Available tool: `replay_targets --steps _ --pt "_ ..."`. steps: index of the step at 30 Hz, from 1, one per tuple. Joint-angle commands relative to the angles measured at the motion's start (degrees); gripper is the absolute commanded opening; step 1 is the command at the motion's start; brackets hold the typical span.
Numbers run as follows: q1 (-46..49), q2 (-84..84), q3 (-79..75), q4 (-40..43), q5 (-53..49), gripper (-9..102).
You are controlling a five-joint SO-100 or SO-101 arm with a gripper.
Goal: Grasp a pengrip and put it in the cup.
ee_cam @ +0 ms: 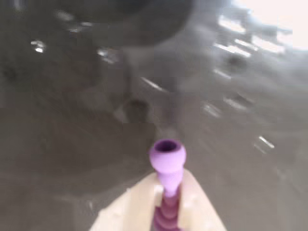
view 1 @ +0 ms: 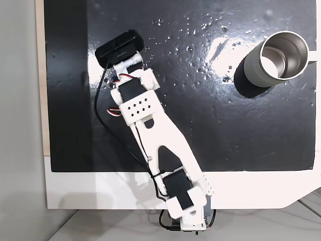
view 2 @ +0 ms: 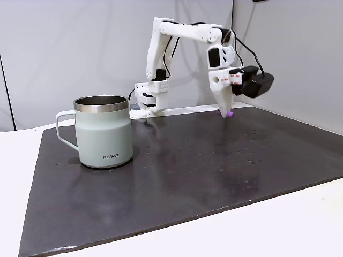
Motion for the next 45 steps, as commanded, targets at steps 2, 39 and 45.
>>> replay_targets --steps 2,39,45 --pt "9.0 12.2 -4.6 3.8 1.0 0" --pt "57.4 8.4 -15.8 -15.6 -16.3 0" --pt "54.7 8.3 -12.0 -19.7 -14.5 0"
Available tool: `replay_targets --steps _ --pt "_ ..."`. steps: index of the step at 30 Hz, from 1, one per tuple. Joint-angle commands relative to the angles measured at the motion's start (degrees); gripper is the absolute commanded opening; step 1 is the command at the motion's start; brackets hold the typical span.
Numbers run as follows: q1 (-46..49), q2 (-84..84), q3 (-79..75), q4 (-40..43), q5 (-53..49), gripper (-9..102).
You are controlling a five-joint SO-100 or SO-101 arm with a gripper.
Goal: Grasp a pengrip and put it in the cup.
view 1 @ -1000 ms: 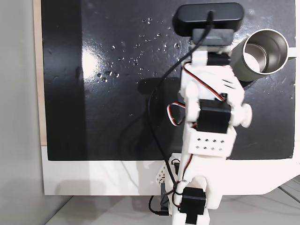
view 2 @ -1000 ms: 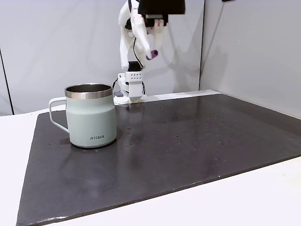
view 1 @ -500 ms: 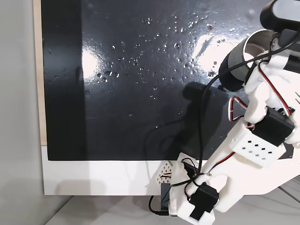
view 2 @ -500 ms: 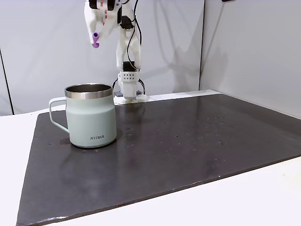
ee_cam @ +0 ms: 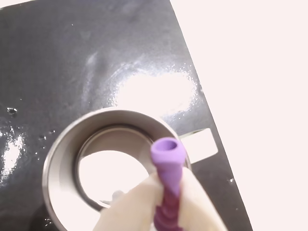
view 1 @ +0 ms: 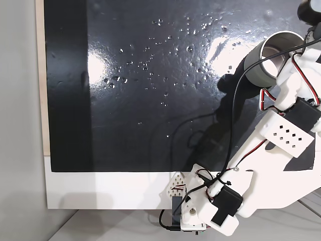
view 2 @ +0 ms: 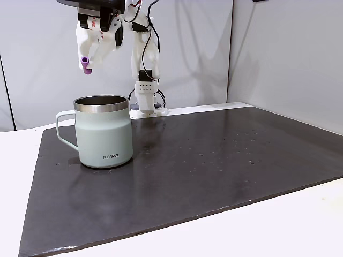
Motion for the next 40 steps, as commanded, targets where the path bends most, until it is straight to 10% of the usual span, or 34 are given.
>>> replay_targets --steps 1,16,25,40 --pt "-2.4 0.7 -0.2 -2.8 1.8 0" --pt "-3.0 1.8 3.3 -2.8 1.3 0" --pt "-1.8 1.8 2.9 -2.8 1.2 34" --pt "-2.3 2.5 2.7 -2.8 1.3 37"
